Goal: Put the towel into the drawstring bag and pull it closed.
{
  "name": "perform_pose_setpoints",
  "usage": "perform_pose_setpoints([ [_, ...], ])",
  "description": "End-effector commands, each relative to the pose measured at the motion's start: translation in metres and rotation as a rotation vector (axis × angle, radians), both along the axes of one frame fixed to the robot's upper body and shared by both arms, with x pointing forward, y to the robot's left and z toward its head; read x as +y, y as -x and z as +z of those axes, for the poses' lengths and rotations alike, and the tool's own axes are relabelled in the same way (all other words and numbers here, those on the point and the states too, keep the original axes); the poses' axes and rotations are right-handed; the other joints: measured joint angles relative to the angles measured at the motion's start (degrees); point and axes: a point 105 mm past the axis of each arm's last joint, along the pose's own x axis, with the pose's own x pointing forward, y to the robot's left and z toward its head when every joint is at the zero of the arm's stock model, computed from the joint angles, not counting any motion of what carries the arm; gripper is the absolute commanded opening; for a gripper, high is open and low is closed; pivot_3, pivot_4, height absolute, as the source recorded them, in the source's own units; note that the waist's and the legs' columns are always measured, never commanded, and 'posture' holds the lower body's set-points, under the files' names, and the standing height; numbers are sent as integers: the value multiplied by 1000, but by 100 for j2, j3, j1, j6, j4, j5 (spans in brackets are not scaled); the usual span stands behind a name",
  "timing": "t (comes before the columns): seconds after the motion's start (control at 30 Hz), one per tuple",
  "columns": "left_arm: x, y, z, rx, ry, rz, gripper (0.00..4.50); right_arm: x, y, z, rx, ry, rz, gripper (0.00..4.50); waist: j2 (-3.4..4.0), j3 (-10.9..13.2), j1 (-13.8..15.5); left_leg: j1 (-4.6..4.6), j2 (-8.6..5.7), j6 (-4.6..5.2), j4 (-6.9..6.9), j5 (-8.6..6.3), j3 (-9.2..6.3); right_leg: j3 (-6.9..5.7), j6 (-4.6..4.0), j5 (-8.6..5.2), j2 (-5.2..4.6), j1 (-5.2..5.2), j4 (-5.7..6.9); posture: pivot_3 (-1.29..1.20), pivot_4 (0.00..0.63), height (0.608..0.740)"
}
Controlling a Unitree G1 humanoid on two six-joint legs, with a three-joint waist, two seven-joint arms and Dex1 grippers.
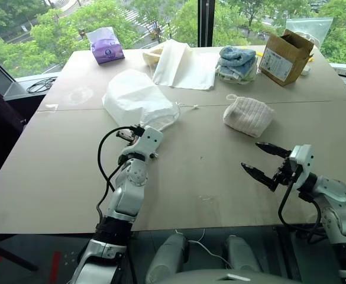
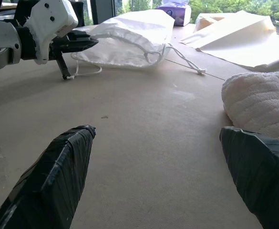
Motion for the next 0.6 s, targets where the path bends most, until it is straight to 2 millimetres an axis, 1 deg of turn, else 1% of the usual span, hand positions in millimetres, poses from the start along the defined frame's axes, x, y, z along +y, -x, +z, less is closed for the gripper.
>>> perform_pose_setpoints([
  [0.03, -6, -2, 17, -57, 43, -39, 62, -1, -1, 20, -75, -19, -8, 4500, 0, 0, 0, 0, 0, 0, 0, 0, -1, -1, 0, 0, 0, 0, 1, 0, 150, 740],
  [0.17, -11, -4, 37, -102, 104, -87, 62, -1, -11, 36, -123, -46, -59, 4500, -8, 5, -6, -1, 0, -1, 0, 0, -1, 0, 0, 0, -1, -2, 1, 0, 150, 740],
  [0.23, -11, -5, 47, -117, 154, -93, 62, -4, -22, 42, -163, -6, -123, 4500, -10, 6, -20, -2, 0, -1, 1, 1, 0, 0, 0, 0, 0, -3, 1, 0, 150, 740],
  [0.27, -12, -6, 51, -126, 194, -95, 62, -6, -28, 43, -175, 23, -162, 4500, -10, 6, -32, -2, 0, -1, 1, 1, 0, -1, 0, 0, 0, -3, 1, 0, 150, 740],
  [0.33, -15, -9, 66, -139, 387, -114, 62, -10, -51, 39, -158, 115, -280, 4500, -10, 6, -46, -4, 0, -2, 1, 1, -1, -2, 0, 0, 0, -5, 1, 0, 150, 740],
  [0.37, -16, -11, 70, -136, 445, -121, 62, -11, -58, 38, -148, 139, -317, 4500, -11, 6, -57, -4, 1, -2, 1, 1, 0, -2, 0, 0, 0, -5, 1, 0, 150, 740],
  [0.43, -17, -14, 73, -117, 504, -129, 62, -15, -74, 43, -99, 72, -410, 4500, -13, 8, -70, -8, -1, -2, 5, 1, 1, -2, 0, 0, 0, -8, 2, 0, 150, 740],
  [0.47, -18, -14, 74, -112, 513, -129, 62, -17, -78, 45, -81, 47, -439, 4500, -13, 8, -76, -9, 0, -3, 5, 1, 1, -2, 0, 0, 1, -7, 2, 0, 150, 740],
  [0.5, -18, -15, 76, -108, 520, -131, 62, -20, -83, 45, -77, 70, -470, 4500, -13, 8, -78, -9, 0, -3, 3, 2, 2, -2, 0, 0, 2, -8, 3, 0, 150, 740],
  [0.6, -19, -20, 79, -47, 552, -131, 62, -12, -95, 40, -107, 214, -423, 4500, -15, 9, -81, -11, 1, -3, 2, 2, 5, 0, 0, 0, 3, -10, -1, 0, 150, 740],
])
